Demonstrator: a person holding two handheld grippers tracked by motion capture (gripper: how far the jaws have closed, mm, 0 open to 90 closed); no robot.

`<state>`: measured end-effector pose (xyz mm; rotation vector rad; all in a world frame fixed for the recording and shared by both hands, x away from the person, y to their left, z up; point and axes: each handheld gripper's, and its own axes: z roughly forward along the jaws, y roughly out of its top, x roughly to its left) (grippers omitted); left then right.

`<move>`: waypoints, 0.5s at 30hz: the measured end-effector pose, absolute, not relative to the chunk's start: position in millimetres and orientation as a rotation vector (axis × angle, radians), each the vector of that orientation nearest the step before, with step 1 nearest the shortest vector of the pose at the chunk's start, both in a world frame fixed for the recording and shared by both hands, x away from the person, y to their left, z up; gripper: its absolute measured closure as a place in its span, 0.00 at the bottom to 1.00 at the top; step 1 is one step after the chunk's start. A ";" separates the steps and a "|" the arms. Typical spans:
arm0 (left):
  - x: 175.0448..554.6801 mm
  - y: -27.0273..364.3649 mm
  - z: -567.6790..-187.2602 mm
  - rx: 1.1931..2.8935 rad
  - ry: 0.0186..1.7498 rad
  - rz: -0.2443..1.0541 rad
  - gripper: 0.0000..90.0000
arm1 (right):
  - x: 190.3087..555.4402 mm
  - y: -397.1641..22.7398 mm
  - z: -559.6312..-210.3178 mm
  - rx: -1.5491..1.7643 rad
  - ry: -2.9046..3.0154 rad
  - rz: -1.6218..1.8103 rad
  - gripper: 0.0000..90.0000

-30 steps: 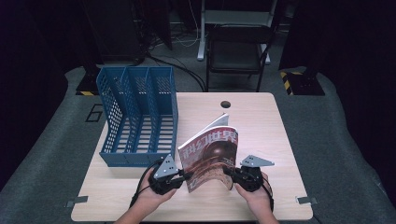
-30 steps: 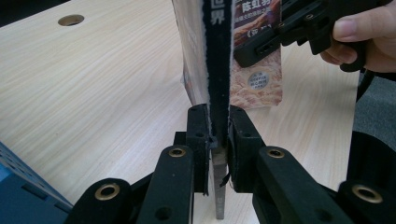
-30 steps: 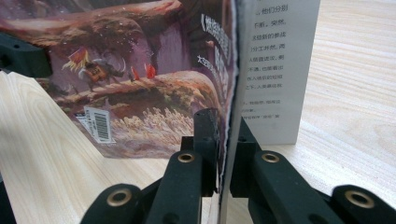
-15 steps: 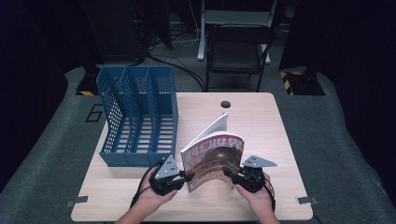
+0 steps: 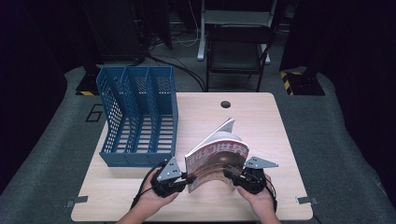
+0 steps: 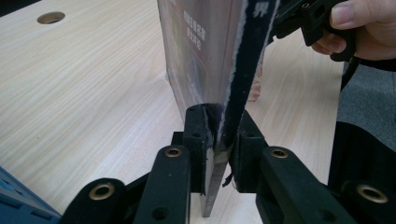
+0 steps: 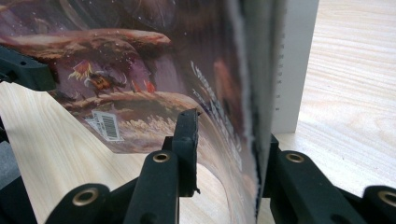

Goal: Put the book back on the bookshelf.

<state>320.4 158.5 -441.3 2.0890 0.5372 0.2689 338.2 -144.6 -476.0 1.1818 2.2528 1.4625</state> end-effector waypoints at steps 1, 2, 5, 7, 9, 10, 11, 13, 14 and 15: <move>320.7 158.2 -440.5 2.087 0.535 0.263 0.85 | 338.1 -145.0 -476.1 1.171 2.256 1.457 0.78; 320.6 157.7 -440.0 2.083 0.538 0.264 0.84 | 337.1 -144.8 -475.9 1.171 2.254 1.448 0.78; 321.5 156.1 -436.1 2.090 0.542 0.244 0.79 | 336.8 -145.2 -476.0 1.166 2.252 1.449 0.78; 320.8 155.2 -434.0 2.091 0.549 0.241 0.77 | 337.0 -145.1 -476.5 1.172 2.256 1.463 0.77; 321.0 154.6 -431.3 2.090 0.545 0.237 0.74 | 337.3 -145.5 -476.8 1.170 2.254 1.466 0.76; 320.8 153.6 -430.0 2.079 0.550 0.230 0.72 | 337.4 -145.6 -476.9 1.166 2.255 1.467 0.75; 321.2 153.2 -428.1 2.079 0.542 0.230 0.70 | 337.3 -145.7 -477.0 1.165 2.256 1.470 0.75; 321.9 151.3 -424.9 2.064 0.537 0.224 0.66 | 337.0 -145.7 -477.1 1.165 2.255 1.472 0.73; 322.5 150.4 -423.6 2.055 0.536 0.225 0.64 | 336.8 -145.6 -477.1 1.164 2.255 1.480 0.72; 323.3 149.3 -422.0 2.046 0.542 0.208 0.62 | 337.0 -145.7 -477.4 1.159 2.254 1.473 0.71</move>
